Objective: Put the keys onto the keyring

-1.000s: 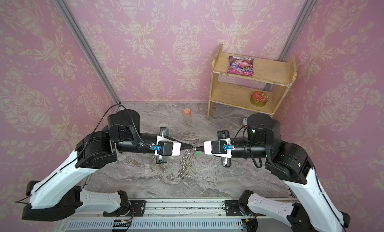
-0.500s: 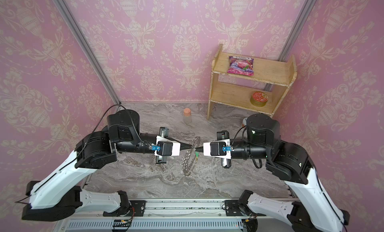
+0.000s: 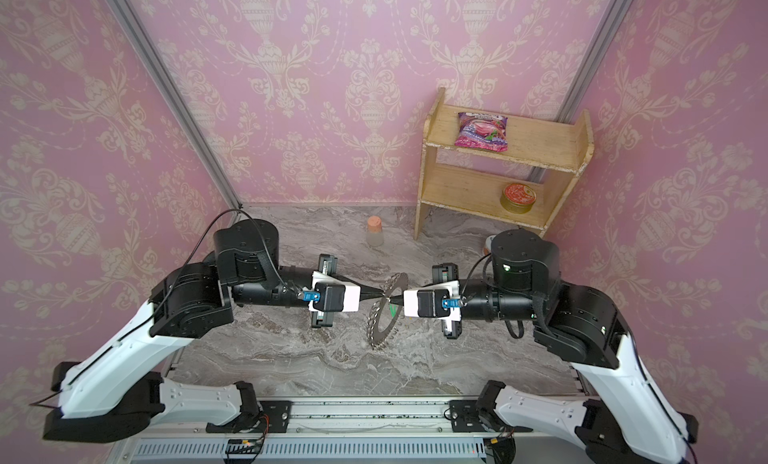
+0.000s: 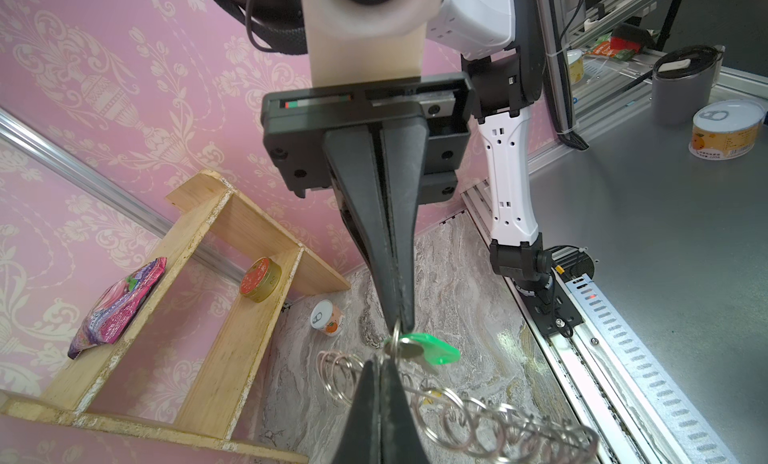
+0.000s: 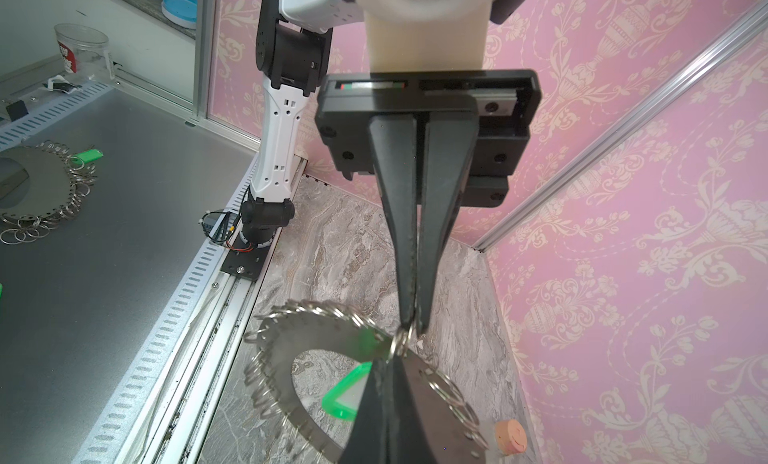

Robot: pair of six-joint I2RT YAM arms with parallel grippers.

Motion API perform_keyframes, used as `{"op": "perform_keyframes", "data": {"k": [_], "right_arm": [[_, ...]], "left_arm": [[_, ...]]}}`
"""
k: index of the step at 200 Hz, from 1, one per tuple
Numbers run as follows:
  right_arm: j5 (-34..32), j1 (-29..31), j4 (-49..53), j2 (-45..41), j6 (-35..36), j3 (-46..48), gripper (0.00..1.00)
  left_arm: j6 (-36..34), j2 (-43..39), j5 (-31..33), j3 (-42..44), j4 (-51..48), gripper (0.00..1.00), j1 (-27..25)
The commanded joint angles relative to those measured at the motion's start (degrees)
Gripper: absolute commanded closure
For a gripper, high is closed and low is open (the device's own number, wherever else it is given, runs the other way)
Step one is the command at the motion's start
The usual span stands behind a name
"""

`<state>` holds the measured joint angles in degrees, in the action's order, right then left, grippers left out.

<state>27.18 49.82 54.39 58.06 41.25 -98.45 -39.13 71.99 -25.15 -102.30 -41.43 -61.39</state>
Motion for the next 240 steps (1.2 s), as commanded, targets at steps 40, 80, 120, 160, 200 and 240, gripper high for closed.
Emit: {"op": "perform_keyframes", "data": {"k": [40, 80, 120, 160, 200, 240], "right_arm": [[-0.9, 2.4, 1.3, 0.7, 1.9, -1.2, 1.00], [-4.0, 3.9, 1.9, 0.8, 2.9, -1.0, 1.00], [-6.0, 5.0, 2.5, 0.9, 3.7, -0.7, 1.00], [-7.3, 5.9, 2.9, 0.9, 4.2, -0.7, 1.00], [-8.5, 6.5, 3.0, 0.9, 4.5, -0.5, 1.00], [-9.6, 6.8, 3.2, 0.8, 4.6, -0.3, 1.00]], "left_arm": [[0.7, -0.6, 1.4, -1.4, 2.8, 1.00, 0.0], [1.0, -0.6, 1.7, -1.8, 2.7, 1.00, 0.0], [1.2, -0.4, 2.0, -1.9, 2.6, 1.00, 0.0], [1.3, -0.4, 2.1, -2.1, 2.6, 1.00, 0.0], [1.5, -0.3, 2.2, -2.3, 2.6, 1.00, 0.0], [1.5, -0.4, 2.3, -2.6, 2.6, 1.00, 0.0]]}}
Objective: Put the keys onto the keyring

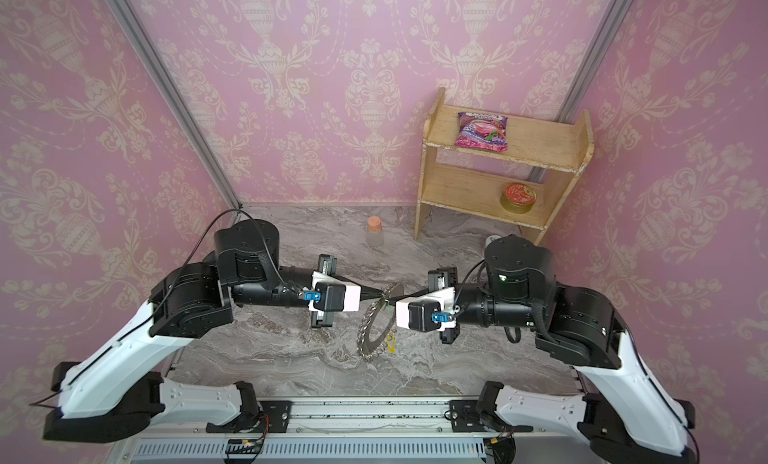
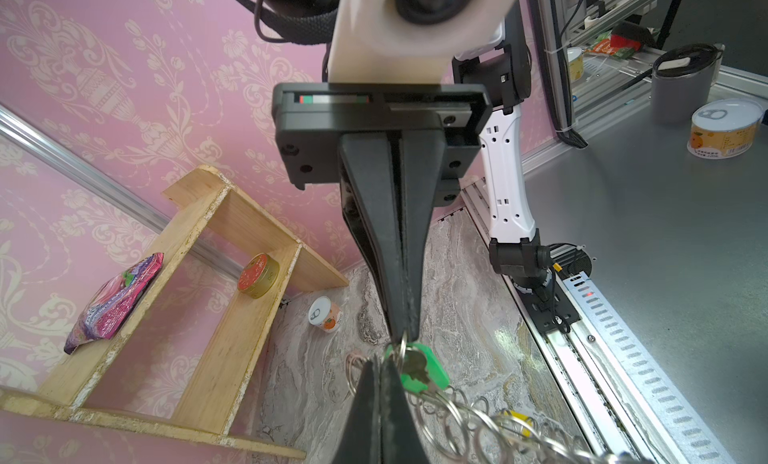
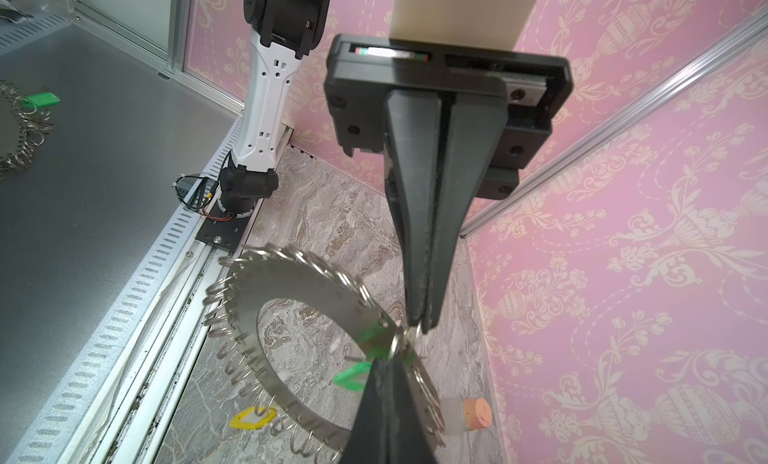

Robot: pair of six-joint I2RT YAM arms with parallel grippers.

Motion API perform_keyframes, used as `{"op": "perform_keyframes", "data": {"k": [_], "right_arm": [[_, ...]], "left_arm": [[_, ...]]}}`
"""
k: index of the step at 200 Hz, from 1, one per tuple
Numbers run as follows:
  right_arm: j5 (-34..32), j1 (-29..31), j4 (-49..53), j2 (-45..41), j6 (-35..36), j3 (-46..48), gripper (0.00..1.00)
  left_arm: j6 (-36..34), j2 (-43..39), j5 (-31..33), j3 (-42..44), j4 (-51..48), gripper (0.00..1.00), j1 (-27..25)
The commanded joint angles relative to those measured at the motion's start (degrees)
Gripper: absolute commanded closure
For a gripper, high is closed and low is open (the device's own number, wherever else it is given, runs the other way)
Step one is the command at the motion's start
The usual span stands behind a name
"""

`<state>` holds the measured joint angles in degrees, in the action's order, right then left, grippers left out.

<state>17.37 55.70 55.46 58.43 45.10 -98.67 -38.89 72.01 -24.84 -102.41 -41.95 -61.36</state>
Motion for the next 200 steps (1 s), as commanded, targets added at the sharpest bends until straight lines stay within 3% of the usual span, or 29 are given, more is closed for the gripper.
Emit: {"op": "perform_keyframes", "data": {"k": [1, 143, 164, 200], "right_arm": [[0.1, 0.9, 2.1, 0.5, 0.8, 0.0, 1.00], [-1.2, 1.0, 0.8, -1.3, -1.1, 3.4, 1.00], [0.9, 1.0, 0.5, -1.3, -2.2, 4.1, 0.75], [1.0, 1.0, 1.2, -1.7, -4.0, 3.6, 0.68]], "left_arm": [[1.3, -0.4, 2.0, -2.4, 3.2, 1.00, -0.1], [3.0, -1.0, 1.4, -1.8, 5.8, 1.00, 0.0], [3.2, -1.4, 1.4, -1.0, 6.8, 1.00, 0.0], [3.4, -1.8, 1.4, -0.6, 7.4, 1.00, -0.1]]}}
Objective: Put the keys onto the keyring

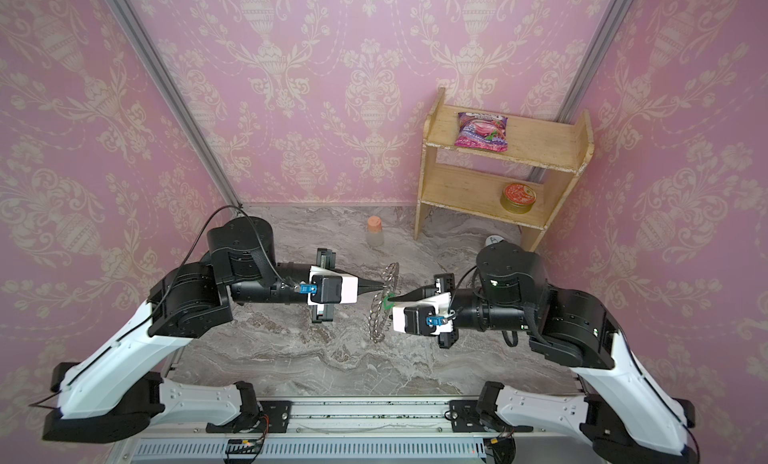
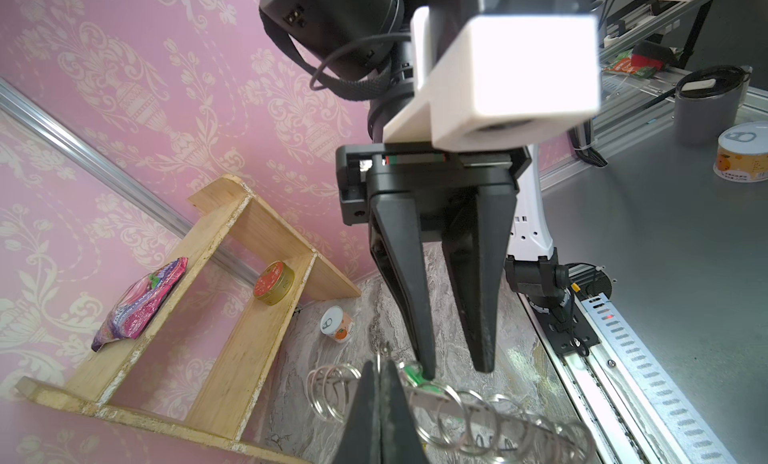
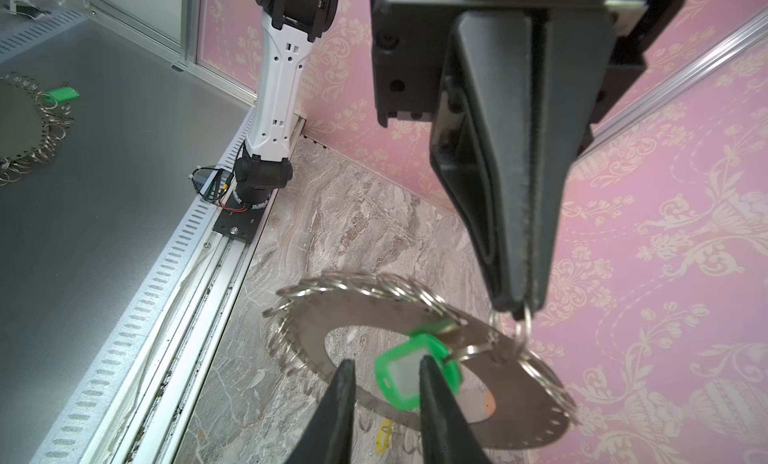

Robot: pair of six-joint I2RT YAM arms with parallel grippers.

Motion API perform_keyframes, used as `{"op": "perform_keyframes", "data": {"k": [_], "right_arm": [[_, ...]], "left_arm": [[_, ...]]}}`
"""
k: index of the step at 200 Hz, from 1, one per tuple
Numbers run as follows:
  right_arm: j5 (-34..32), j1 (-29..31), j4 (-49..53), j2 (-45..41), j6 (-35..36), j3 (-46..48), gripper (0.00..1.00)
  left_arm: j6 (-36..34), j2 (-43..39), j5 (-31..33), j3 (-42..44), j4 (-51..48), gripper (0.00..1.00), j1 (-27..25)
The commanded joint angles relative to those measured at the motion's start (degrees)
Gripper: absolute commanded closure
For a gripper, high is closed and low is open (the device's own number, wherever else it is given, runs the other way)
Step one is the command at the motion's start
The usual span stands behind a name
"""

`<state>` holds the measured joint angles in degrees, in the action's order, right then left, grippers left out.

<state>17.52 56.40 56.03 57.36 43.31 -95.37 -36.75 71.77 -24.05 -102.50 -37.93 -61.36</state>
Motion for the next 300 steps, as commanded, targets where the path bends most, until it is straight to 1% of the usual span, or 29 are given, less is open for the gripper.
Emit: {"op": "perform_keyframes", "data": {"k": [1, 38, 78, 96, 115, 142, 155, 206, 234, 300], "right_arm": [[0.7, 0.3, 0.6, -0.7, -2.3, 0.3, 0.68], [-1.7, 0.3, -1.3, -3.3, -4.6, 0.1, 0.67], [-2.7, 0.3, -4.6, -4.8, -8.8, 0.2, 0.68], [-4.0, 0.3, -6.5, -4.8, -10.6, 0.6, 0.72], [-6.3, 0.2, -10.3, -5.3, -12.4, 2.1, 0.80], [-6.0, 0.2, -12.4, -4.9, -13.7, 2.4, 0.86], [-5.9, 0.1, -12.8, -4.6, -14.0, 2.2, 0.88], [-6.3, 0.2, -13.4, -4.1, -14.8, 1.6, 0.88], [-6.7, 0.1, -13.9, -3.6, -15.2, 1.5, 0.87], [-5.1, -0.2, -13.8, -2.4, -16.1, 0.7, 0.86]], "left_arm": [[1.2, -1.5, 0.6, -0.5, 3.3, 1.00, 0.0], [1.2, -2.0, 0.8, 0.4, 3.8, 1.00, 0.0], [2.9, -4.4, 0.7, 6.0, 10.4, 1.00, -0.1], [4.5, -5.5, 0.0, 8.9, 14.6, 1.00, 0.0], [6.9, -6.4, -0.8, 11.8, 19.4, 1.00, 0.2], [10.7, -7.4, -3.1, 15.1, 25.2, 1.00, 1.0], [11.5, -7.4, -3.8, 15.1, 25.5, 1.00, 1.2], [12.4, -7.8, -4.6, 15.0, 25.2, 1.00, 1.4], [12.2, -7.8, -4.9, 14.9, 24.8, 1.00, 1.3], [12.4, -8.1, -5.1, 15.7, 25.7, 1.00, 1.4]]}}
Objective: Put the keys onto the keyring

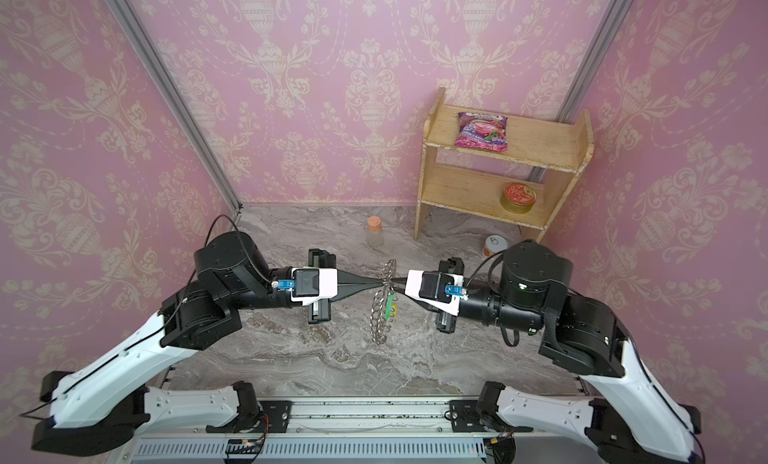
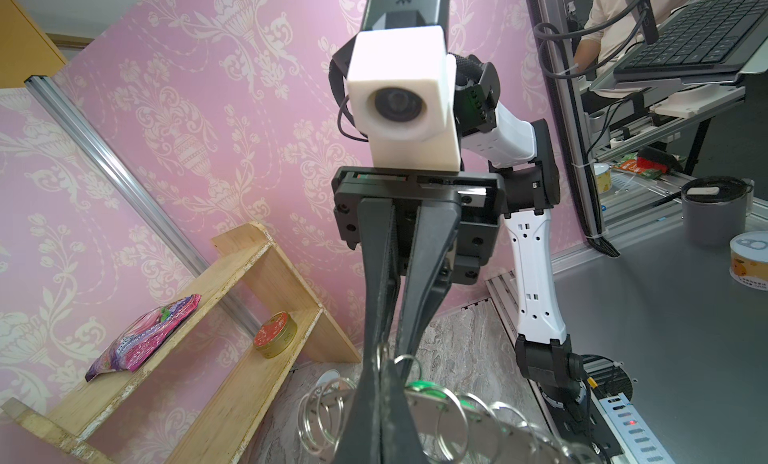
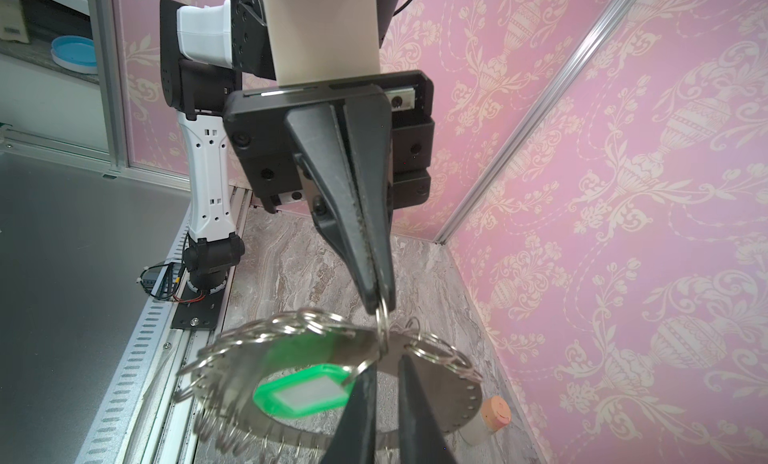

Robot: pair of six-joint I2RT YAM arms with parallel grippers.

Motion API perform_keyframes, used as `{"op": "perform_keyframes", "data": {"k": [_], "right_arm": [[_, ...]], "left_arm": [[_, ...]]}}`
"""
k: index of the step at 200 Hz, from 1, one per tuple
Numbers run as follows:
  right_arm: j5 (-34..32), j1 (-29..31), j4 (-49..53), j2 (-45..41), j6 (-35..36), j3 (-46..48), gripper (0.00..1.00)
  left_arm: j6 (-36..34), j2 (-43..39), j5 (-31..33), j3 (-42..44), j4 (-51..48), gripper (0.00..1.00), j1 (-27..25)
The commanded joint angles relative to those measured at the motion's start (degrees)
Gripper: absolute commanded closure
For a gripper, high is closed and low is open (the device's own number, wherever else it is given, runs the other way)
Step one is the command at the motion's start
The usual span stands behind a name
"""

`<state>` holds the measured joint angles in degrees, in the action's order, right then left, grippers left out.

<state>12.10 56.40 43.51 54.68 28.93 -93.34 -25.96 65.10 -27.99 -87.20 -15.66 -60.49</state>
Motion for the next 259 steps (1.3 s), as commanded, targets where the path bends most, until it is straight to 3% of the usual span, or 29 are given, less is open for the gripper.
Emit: {"op": "perform_keyframes", "data": {"k": [1, 91, 179, 217, 259], "right_arm": [[0.3, -0.2, -1.3, 0.3, -1.7, -1.3, 0.86], [-2.7, -0.6, 0.2, -1.2, -1.0, -2.8, 0.82], [2.6, -0.6, -1.4, -0.7, -3.0, -2.5, 0.82], [3.7, -0.6, -1.9, -0.2, -3.4, -2.4, 0.75], [4.0, -0.8, -2.5, 0.4, -3.2, -2.0, 0.78]], "left_arm": [[1.7, -1.5, -1.2, 0.4, 3.4, 1.00, 0.5], [0.6, -1.8, -0.2, 0.8, 2.8, 1.00, 0.5], [0.8, -1.2, -0.8, 0.5, 3.5, 1.00, 0.5], [0.8, -0.9, -0.8, 0.3, 3.5, 1.00, 0.5], [0.9, -1.0, -1.0, 0.5, 3.3, 1.00, 0.5]]}}
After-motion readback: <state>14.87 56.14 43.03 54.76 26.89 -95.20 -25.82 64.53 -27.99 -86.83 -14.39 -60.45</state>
